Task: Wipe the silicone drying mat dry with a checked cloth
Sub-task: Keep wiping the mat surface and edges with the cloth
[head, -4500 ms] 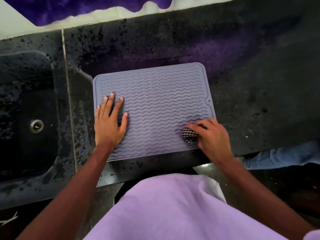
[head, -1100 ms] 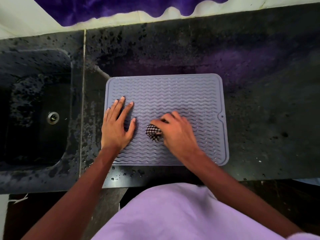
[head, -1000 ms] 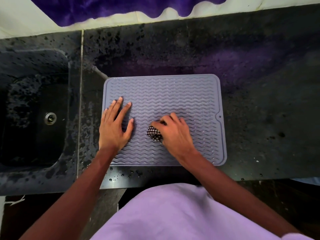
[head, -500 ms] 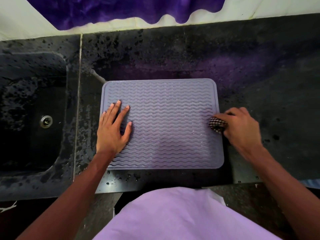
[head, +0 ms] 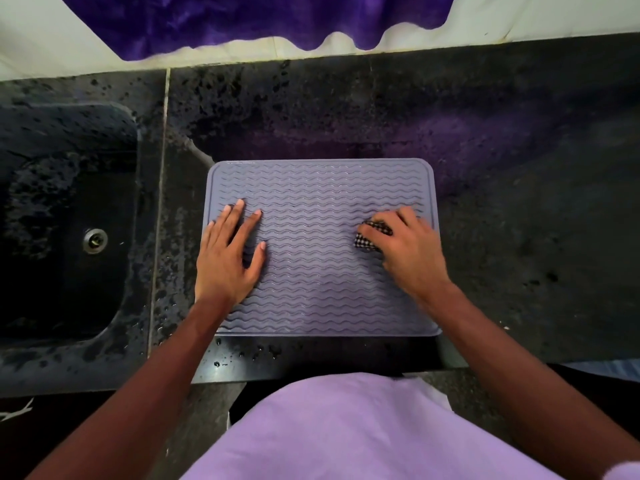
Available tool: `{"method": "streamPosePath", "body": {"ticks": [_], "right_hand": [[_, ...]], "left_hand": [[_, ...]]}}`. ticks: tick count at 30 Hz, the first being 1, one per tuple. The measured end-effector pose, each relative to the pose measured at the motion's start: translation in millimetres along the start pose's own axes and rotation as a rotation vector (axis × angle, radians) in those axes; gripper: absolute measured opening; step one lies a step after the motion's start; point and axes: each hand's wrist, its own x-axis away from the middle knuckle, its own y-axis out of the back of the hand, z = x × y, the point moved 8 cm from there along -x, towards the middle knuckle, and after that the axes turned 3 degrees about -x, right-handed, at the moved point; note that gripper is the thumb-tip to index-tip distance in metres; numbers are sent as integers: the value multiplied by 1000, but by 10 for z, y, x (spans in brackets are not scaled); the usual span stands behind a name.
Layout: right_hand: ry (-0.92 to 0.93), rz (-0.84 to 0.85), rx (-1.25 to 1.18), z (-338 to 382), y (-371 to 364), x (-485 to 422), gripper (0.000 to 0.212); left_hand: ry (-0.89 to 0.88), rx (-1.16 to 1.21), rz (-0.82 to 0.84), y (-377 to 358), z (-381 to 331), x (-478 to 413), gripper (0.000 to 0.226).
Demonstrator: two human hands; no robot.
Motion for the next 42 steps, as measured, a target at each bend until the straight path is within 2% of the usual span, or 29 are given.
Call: {"method": "streamPosePath", "body": {"ticks": [3, 6, 8, 11, 14, 16, 19, 22, 26, 33, 37, 42], "right_hand": [[47, 33, 91, -110, -32, 88, 49], [82, 55, 198, -264, -8, 151, 35], [60, 68, 235, -432, 48, 217, 34], [-27, 84, 247, -730, 181, 354, 40], [-202, 48, 201, -955, 310, 425, 48], [-294, -25, 104, -942, 400, 396, 59], [-305, -115, -3, -634, 441, 225, 68], [-239, -135, -93, -179, 255, -21, 70], [81, -76, -14, 303, -84, -93, 57], [270, 50, 53, -117, -50, 59, 53], [143, 16, 82, -670, 147, 259, 45], [-146, -19, 114, -1034, 276, 472, 67]], "left_hand": [[3, -5, 10, -9, 4, 3, 56], [4, -16, 17, -13, 1, 4, 56], [-2, -18, 14, -12, -1, 3, 56], [0, -18, 13, -18, 2, 5, 57], [12, -20, 20, -27, 2, 3, 57], [17, -27, 27, -31, 0, 3, 57], [24, -42, 42, -42, 14, 4, 57], [26, -68, 59, -54, 18, 6, 58], [22, -90, 71, -63, 19, 7, 60], [23, -78, 79, -73, 29, 12, 60], [29, -72, 79, -76, 35, 12, 60], [34, -68, 74, -74, 30, 9, 60]]}}
